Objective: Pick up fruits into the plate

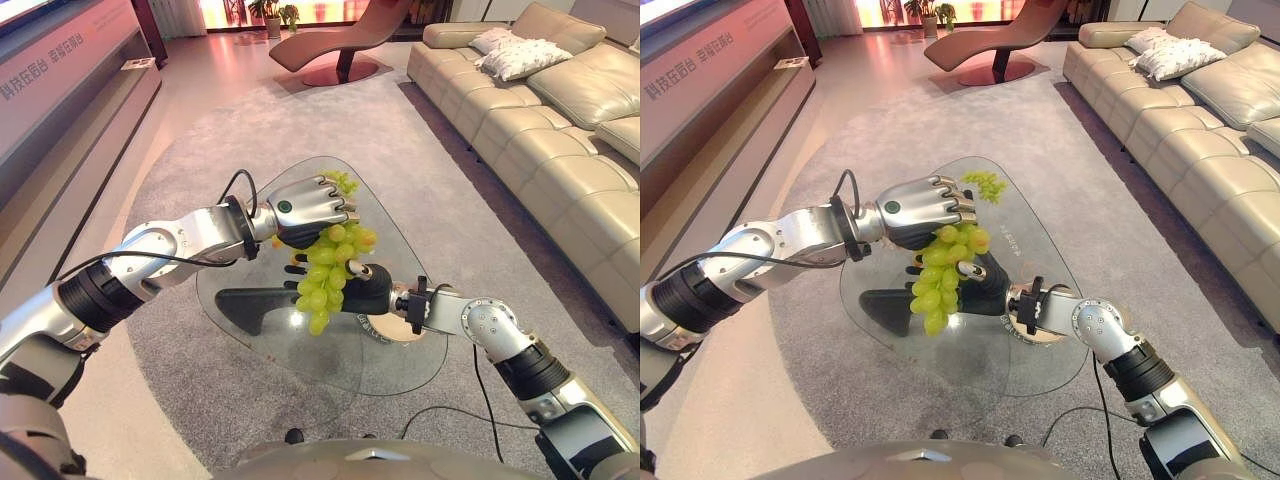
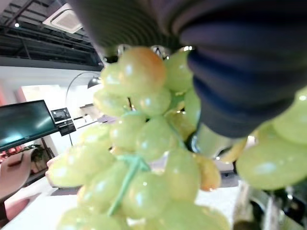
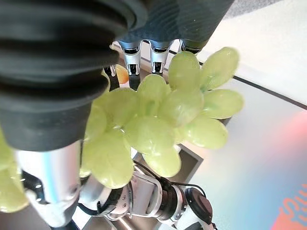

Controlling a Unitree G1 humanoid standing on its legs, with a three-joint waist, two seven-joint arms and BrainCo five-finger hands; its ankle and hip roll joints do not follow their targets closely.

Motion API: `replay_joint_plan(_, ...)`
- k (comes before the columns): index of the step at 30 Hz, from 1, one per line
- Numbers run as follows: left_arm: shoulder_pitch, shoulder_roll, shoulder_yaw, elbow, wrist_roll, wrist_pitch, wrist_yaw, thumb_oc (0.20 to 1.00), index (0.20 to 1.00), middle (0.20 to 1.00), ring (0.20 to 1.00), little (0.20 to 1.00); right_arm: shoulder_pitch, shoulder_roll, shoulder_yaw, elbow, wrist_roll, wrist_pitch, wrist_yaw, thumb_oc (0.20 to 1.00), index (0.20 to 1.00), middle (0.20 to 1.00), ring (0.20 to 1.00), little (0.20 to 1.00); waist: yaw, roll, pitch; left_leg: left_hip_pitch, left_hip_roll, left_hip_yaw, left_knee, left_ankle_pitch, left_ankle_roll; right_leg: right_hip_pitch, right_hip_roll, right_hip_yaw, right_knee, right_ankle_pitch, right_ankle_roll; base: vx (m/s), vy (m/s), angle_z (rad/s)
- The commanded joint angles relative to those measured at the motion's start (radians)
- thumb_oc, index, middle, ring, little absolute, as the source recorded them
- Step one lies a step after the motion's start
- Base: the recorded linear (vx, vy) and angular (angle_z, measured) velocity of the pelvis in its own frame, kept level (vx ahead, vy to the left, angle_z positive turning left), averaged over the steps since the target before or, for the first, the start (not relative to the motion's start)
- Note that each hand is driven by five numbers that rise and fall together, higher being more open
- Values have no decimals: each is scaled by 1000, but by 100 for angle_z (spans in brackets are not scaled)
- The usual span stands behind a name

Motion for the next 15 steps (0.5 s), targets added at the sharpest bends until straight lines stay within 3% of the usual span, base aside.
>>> replay_joint_plan(1, -153, -32, -6, 9, -61, 32, -24, 200, 200, 200, 200, 200, -73, 24, -3, -83, -7, -86, -2, 1000, 1000, 1000, 1000, 1000, 24, -29, -20, 46, -25, 79, 28, -133, 16, 23, -41, 1, 16, -39, 79, 0, 0, 0)
replay_joint_plan(7, -167, -44, -20, 12, -70, 62, -77, 200, 200, 200, 200, 200, -117, -2, 9, -109, -108, -120, -10, 1000, 1000, 1000, 1000, 1000, 16, -29, -18, 39, -28, 83, 30, -124, 19, 13, -41, 13, 17, -30, 77, -25, 2, 0)
replay_joint_plan(8, -166, -45, -19, 13, -67, 62, -78, 200, 200, 200, 200, 200, -120, -5, 10, -109, -113, -123, -3, 802, 802, 802, 802, 802, 15, -29, -17, 39, -28, 83, 30, -124, 19, 13, -40, 15, 17, -30, 77, 0, 0, 0)
replay_joint_plan(9, -164, -46, -17, 13, -65, 61, -78, 200, 200, 200, 200, 200, -123, -6, 10, -109, -117, -123, 2, 200, 200, 200, 200, 200, 14, -28, -17, 39, -28, 85, 30, -125, 19, 13, -40, 16, 17, -30, 77, 0, 0, 0)
replay_joint_plan(15, -160, -56, -10, 8, -62, 63, -83, 200, 200, 200, 200, 200, -137, 0, 21, -104, -133, -124, 5, 200, 200, 200, 200, 200, 17, -26, -17, 40, -27, 86, 29, -125, 19, 15, -40, 17, 13, -29, 76, 0, 0, 0)
